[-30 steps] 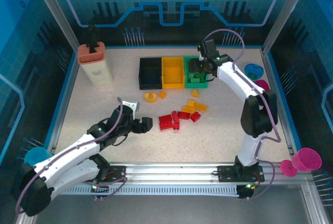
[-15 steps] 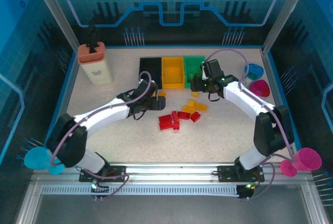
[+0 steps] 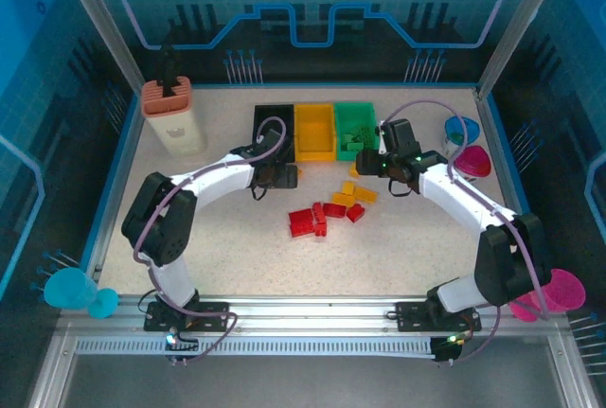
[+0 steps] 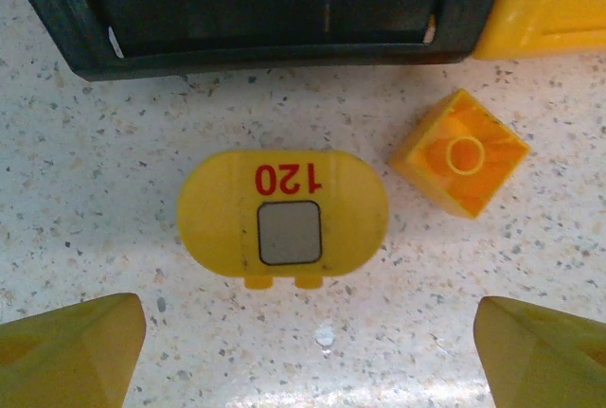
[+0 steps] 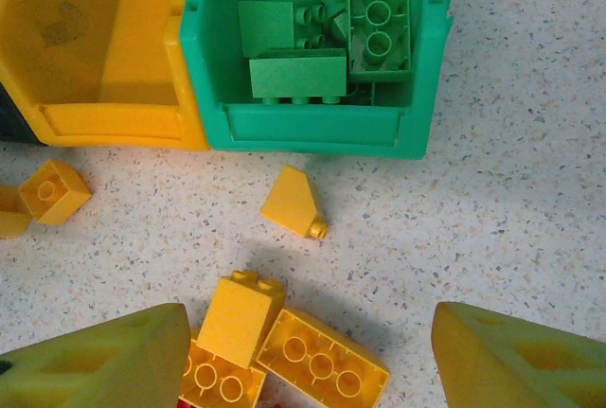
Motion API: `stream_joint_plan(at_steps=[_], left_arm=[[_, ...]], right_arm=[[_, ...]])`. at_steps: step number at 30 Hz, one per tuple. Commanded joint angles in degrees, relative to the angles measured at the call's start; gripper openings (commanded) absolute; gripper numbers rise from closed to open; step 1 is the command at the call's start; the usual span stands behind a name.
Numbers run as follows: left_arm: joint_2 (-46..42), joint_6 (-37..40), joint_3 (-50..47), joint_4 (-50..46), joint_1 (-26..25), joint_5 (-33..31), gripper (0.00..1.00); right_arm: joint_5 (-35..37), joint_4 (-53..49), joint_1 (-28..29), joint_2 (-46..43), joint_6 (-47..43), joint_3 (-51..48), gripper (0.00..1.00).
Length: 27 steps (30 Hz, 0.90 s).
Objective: Sort the legos into containers by color
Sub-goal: Pick up the lego from the center of the table.
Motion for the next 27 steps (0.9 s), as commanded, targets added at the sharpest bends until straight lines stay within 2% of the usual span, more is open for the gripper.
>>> stream_joint_plan(at_steps=[1,12,22,25,27], left_arm=[[2.0,1.4,2.4,-1.8,1.3,0.1,0.91],[7.0,3.0,5.6,-1.1,2.5,2.7,0.88],[10.3,4.0,7.8,-1.9,2.5,1.3,0.85],[10.9,4.4,8.2,-2.5,2.6,1.1,0.81],[10.5,4.4,7.9,-2.6,2.5,1.1,0.74]], right_arm=[[-0.4,1.7,-0.8,-1.7,0.9,-1.1,0.69],[-0.5,1.9,-1.1,-3.4,1.4,-3.1,0.69],[-1.0,1.9,-1.1,-4.0,1.6,-3.6,0.68],[-0.8,1.7,-1.1,-4.3,1.4,-3.8,0.68],[-0.9,1.6,-1.1,-4.6,1.4,-4.1,0.68]])
